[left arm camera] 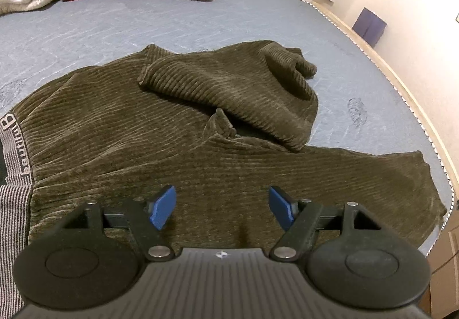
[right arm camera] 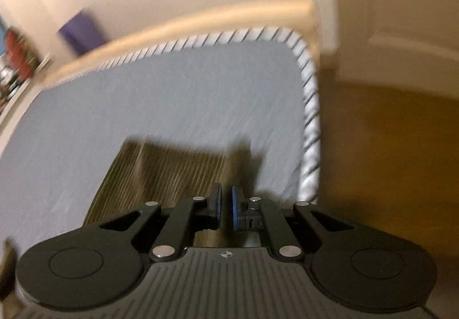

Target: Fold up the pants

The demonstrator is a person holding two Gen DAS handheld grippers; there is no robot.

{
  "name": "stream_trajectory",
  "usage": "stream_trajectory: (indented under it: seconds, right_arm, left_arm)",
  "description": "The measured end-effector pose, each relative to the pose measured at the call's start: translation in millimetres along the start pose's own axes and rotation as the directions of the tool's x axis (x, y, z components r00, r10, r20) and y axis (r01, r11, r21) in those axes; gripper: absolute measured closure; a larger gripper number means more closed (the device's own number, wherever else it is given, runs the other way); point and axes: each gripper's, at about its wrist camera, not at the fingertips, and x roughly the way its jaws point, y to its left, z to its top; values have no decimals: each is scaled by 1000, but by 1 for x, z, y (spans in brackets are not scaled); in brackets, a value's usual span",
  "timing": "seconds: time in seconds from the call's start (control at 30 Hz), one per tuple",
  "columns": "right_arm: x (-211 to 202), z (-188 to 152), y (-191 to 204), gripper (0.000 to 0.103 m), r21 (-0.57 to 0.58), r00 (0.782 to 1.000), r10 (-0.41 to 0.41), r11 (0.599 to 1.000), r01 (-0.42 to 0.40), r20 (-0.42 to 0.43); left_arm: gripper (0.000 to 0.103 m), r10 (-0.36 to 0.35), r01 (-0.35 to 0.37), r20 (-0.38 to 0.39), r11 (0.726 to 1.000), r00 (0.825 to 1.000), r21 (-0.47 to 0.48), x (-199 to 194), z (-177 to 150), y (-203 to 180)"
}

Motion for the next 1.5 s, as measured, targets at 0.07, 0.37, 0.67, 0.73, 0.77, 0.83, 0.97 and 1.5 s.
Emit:
stream_trajectory:
  seconds: [0.07, 0.37, 0.67, 0.73, 0.77, 0.83, 0.97, 1.5]
  right_arm:
    - [-3, 4, 7, 92, -5, 998, 40, 999, -40, 45]
    - [57, -20, 99, 49, -188, 902, 386, 888, -420, -193]
    - [103, -56, 175, 30, -321, 962, 166, 919, -230, -216]
    - [105, -65, 194, 24, -404, 976, 110, 897, -178, -186]
    - [107, -71, 201, 28, -445, 985, 61, 886, -128, -161]
    - [107, -77, 211, 61, -500, 996, -25, 866, -20, -83]
    - [110, -70, 207, 96, -437, 998, -62, 898, 59, 7]
    - [76, -51, 202, 50, -479, 988, 127, 875, -72, 83]
  left_arm:
    - [26, 8, -8, -6, 1000, 1000, 0, 3, 0, 2]
    - [26, 19, -19, -18, 1000, 1000, 8, 14, 3, 2]
    - [24, 22, -21, -16, 1000, 1000, 11, 14, 7, 5]
    - [24, 23, -22, -20, 1000, 1000, 11, 15, 8, 8]
    - [24, 24, -24, -22, 1000, 999, 9, 17, 9, 9]
    - [23, 29, -29, -28, 1000, 999, 0, 19, 10, 11]
    - [23, 31, -32, -33, 999, 999, -5, 22, 11, 14]
    - [23, 82, -82, -21, 996, 996, 22, 10, -1, 33]
